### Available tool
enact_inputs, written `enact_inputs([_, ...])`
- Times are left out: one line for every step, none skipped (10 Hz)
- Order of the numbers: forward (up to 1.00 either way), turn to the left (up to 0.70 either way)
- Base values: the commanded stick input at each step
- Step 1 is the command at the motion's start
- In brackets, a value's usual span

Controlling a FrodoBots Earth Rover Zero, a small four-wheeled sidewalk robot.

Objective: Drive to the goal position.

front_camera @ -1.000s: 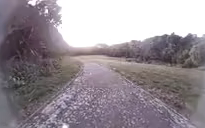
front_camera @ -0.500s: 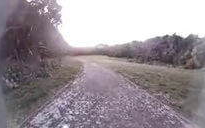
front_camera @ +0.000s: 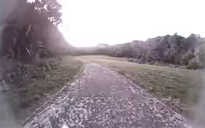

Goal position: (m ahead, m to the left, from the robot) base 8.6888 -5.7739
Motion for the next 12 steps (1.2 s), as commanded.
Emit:
enact_inputs([0.5,0.0])
enact_inputs([0.5,0.0])
enact_inputs([0.5,0.0])
enact_inputs([0.5,0.0])
enact_inputs([0.5,0.0])
enact_inputs([0.5,0.0])
enact_inputs([0.5,0.0])
enact_inputs([0.5,0.0])
enact_inputs([0.5,0.0])
enact_inputs([0.5,0.0])
enact_inputs([0.5,0.0])
enact_inputs([0.5,0.0])
